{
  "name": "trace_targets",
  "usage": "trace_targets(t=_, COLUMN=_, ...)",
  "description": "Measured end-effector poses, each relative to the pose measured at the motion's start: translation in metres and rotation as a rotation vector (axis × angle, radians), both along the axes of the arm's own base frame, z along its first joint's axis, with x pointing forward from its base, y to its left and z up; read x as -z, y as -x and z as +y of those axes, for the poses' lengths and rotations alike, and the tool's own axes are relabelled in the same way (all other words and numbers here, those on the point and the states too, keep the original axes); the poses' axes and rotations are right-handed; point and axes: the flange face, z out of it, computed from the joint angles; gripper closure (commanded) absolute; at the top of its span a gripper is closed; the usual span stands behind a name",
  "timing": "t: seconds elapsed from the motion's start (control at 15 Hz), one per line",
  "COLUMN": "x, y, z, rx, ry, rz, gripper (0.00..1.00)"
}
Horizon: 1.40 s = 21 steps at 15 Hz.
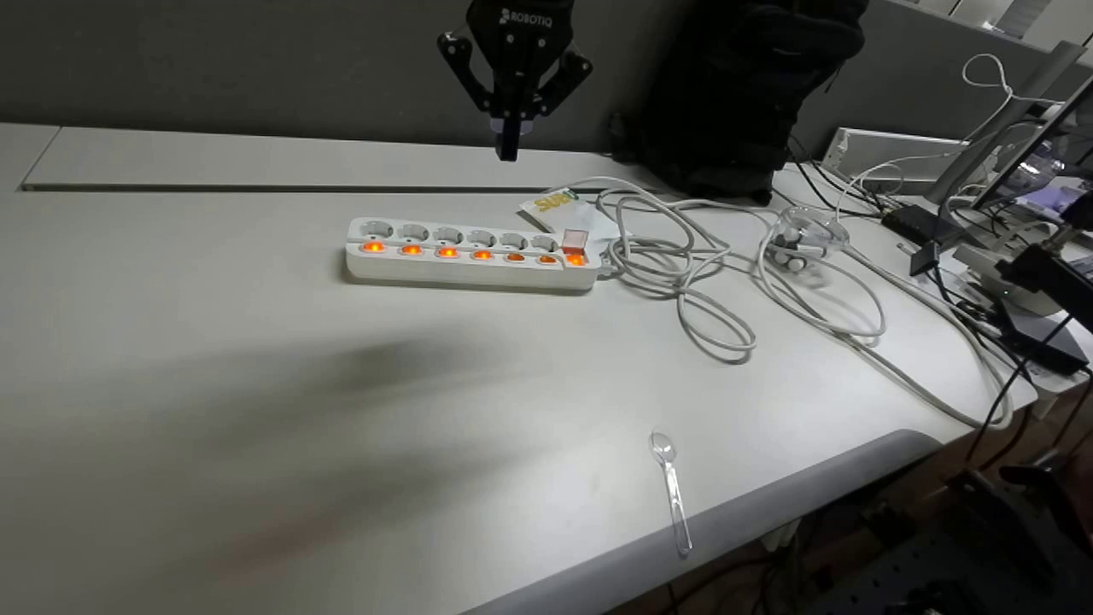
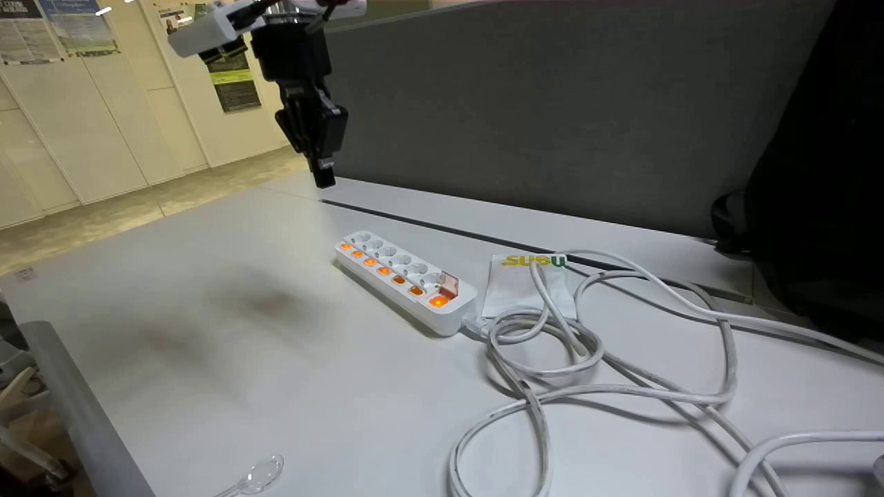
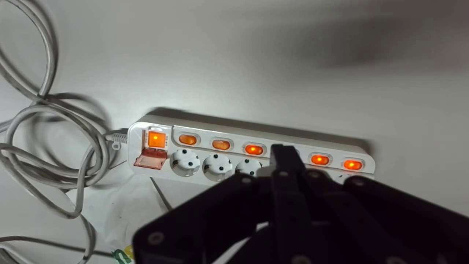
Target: Switch off the third switch from the left
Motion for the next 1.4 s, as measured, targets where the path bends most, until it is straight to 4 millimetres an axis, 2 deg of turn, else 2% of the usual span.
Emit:
trace_targets(t=0.27, x=0.006, y=-0.003, z=0.0, rx=-0.003, ry=-0.001, rz=-0.033, gripper=1.0)
trace_targets(t=0.93, x=0.065, y=-0.013, z=0.016, rx=0.006, ry=-0.017, rz=-0.135, gripper=1.0)
trace_targets(t=1.4, x=0.091, y=-0.015, z=0.01, rx=0.062, ry=0.005, rz=-0.147, gripper=1.0)
